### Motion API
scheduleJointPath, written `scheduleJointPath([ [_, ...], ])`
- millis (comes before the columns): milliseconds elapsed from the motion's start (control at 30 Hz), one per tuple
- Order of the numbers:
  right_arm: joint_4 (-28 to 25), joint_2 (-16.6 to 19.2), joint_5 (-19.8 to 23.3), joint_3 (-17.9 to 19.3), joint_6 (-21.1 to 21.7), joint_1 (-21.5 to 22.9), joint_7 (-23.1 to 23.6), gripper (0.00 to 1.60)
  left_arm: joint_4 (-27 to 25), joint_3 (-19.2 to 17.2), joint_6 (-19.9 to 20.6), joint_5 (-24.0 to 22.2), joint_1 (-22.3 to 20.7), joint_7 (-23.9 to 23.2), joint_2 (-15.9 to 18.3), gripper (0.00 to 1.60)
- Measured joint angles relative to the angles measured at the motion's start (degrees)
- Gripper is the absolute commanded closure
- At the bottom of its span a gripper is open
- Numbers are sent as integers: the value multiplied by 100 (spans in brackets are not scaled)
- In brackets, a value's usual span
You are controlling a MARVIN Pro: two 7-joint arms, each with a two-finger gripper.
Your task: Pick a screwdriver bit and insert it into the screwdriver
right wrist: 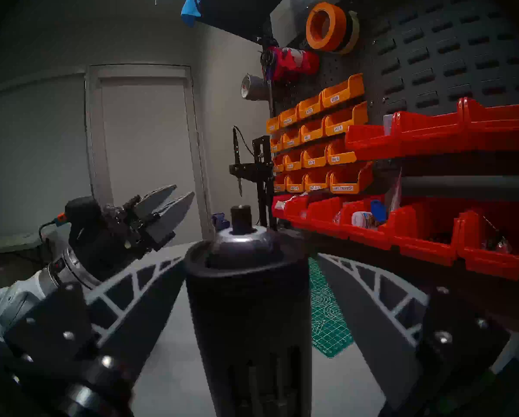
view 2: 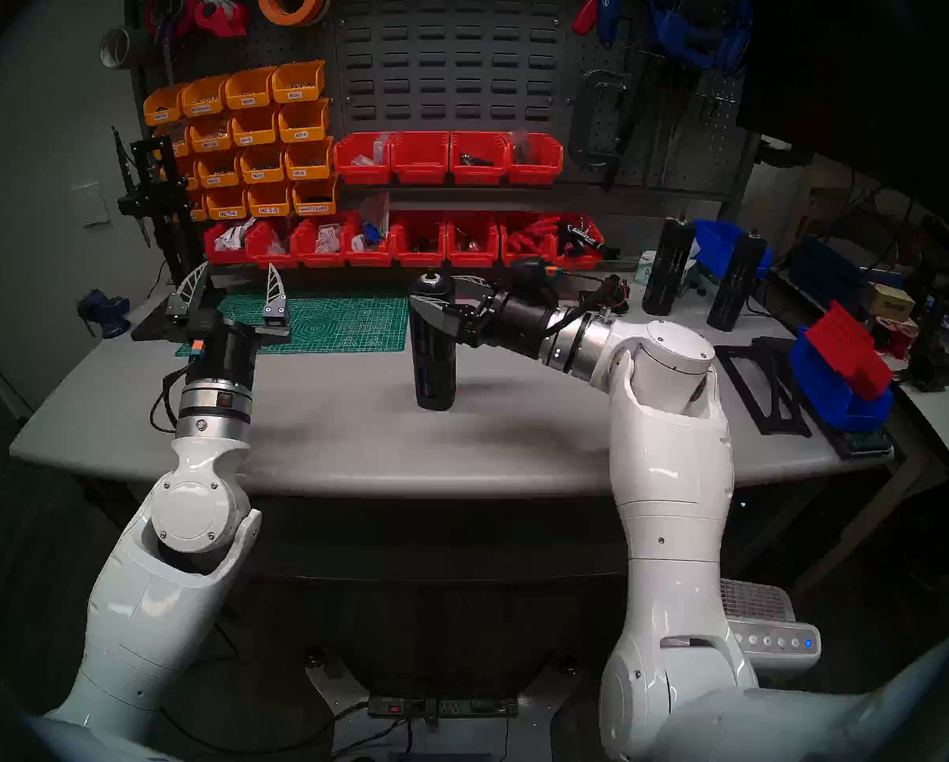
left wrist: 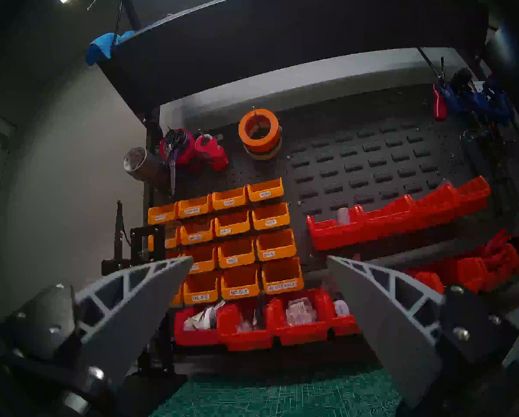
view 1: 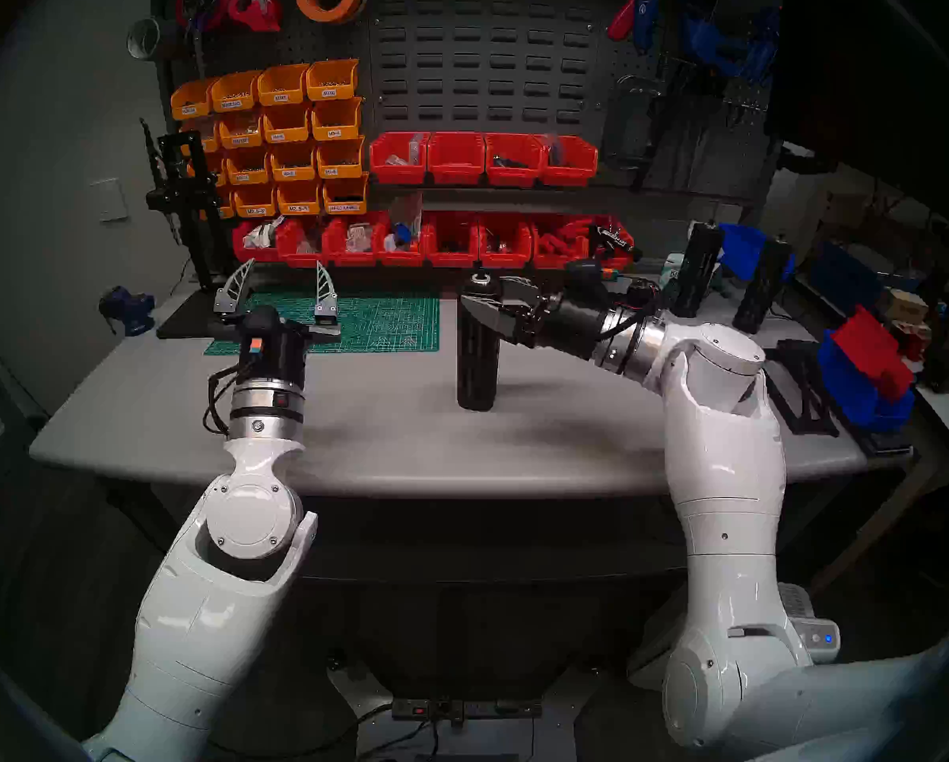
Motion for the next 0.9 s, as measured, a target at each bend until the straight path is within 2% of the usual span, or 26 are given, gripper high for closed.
scheduleJointPath([
  [500, -112, -51, 71, 120, 24, 26, 166, 0, 43, 9, -30, 8, -11, 1, -2, 0],
  [900, -874, -61, 269, 499, 296, -75, 386, 0, 68, 7, -44, 8, -14, 1, -1, 0],
])
